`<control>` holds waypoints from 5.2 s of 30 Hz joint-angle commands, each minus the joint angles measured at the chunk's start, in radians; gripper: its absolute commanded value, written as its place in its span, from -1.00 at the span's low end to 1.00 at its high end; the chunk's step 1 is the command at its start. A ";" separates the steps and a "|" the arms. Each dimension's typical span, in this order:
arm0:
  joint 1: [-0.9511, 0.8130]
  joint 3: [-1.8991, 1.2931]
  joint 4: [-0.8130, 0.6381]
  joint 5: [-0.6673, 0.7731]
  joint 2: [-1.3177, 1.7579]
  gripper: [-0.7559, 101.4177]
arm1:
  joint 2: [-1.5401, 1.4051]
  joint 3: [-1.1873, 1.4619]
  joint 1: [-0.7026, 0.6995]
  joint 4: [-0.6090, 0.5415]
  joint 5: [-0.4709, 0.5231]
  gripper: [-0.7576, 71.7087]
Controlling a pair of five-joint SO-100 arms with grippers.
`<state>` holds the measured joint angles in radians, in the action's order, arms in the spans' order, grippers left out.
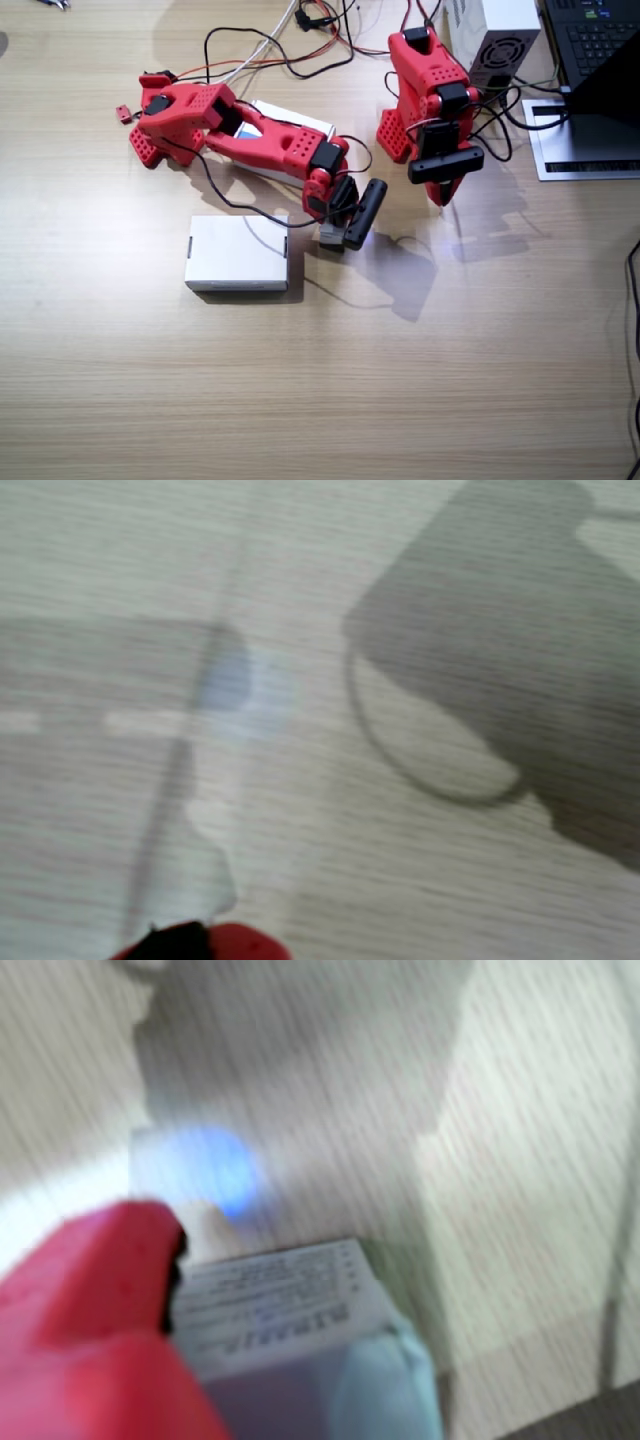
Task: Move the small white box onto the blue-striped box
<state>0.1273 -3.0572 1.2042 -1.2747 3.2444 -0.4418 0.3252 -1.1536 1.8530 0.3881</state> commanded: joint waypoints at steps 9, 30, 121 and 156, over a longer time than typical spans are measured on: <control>0.038 0.018 0.006 -0.006 0.025 -0.99 | -0.161 0.066 -0.006 0.021 -0.014 -0.36; 0.040 0.018 0.005 -0.006 0.025 -0.99 | -0.689 0.245 0.035 0.023 0.002 -0.36; -1.187 2.646 0.471 0.459 -2.520 -0.47 | -2.669 2.476 1.471 -0.399 0.749 -0.95; -1.858 1.623 0.367 0.799 -1.641 -0.47 | -2.720 2.488 1.466 -0.391 0.690 -0.81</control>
<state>-1.7135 -1.3883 1.6260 -0.4939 1.5079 -3.1401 2.8302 0.3206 1.4680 1.0845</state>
